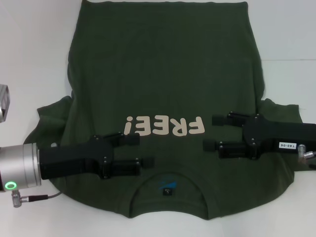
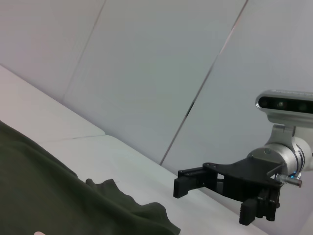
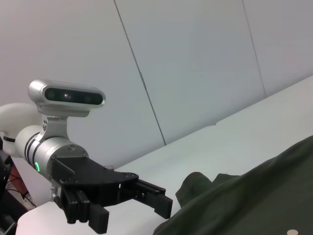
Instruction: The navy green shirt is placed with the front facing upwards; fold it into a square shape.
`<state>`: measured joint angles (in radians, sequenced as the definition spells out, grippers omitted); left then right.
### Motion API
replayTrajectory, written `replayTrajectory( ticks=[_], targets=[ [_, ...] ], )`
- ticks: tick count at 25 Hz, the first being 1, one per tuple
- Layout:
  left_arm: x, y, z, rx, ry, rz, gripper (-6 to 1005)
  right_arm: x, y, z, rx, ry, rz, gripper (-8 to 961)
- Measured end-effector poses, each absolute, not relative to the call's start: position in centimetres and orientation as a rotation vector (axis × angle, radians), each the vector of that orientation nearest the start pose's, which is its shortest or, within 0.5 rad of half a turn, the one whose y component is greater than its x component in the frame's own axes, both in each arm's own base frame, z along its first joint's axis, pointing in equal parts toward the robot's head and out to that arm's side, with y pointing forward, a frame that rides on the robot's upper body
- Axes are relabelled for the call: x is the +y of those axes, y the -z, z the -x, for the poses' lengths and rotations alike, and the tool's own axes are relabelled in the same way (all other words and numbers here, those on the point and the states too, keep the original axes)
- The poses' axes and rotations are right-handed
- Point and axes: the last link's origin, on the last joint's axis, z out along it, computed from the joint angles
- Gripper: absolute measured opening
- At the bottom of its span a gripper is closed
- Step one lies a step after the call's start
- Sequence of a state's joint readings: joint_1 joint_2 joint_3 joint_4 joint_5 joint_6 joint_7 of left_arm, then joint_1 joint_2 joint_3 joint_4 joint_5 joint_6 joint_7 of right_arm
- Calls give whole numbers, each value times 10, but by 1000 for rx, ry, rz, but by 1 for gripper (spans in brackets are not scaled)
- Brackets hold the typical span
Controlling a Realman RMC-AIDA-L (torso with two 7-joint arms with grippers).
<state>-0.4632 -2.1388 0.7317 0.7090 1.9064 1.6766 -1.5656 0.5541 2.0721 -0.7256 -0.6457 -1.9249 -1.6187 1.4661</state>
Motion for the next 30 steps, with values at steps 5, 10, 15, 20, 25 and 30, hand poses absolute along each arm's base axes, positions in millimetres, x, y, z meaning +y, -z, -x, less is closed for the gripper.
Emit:
replayTrajectory(
  ticks=[5, 10, 15, 20, 25, 30],
  targets=[
    [303, 11, 245, -901, 963, 2724, 922, 332, 0, -241, 680, -836, 2770, 944],
    [304, 12, 245, -910, 974, 2703, 927, 332, -1, -241, 679, -837, 2768, 943],
    [315, 16, 252, -959, 928, 2611, 927, 333, -1, -239, 673, -838, 2770, 943],
    [322, 14, 261, -1041, 910, 2508, 924, 334, 0, -238, 668, -841, 2772, 943],
    [327, -2, 281, -1100, 931, 2332, 923, 335, 2, -237, 679, -851, 2759, 943],
    [330, -17, 312, -1161, 874, 2135, 923, 338, 2, -234, 683, -887, 2732, 942]
  ],
)
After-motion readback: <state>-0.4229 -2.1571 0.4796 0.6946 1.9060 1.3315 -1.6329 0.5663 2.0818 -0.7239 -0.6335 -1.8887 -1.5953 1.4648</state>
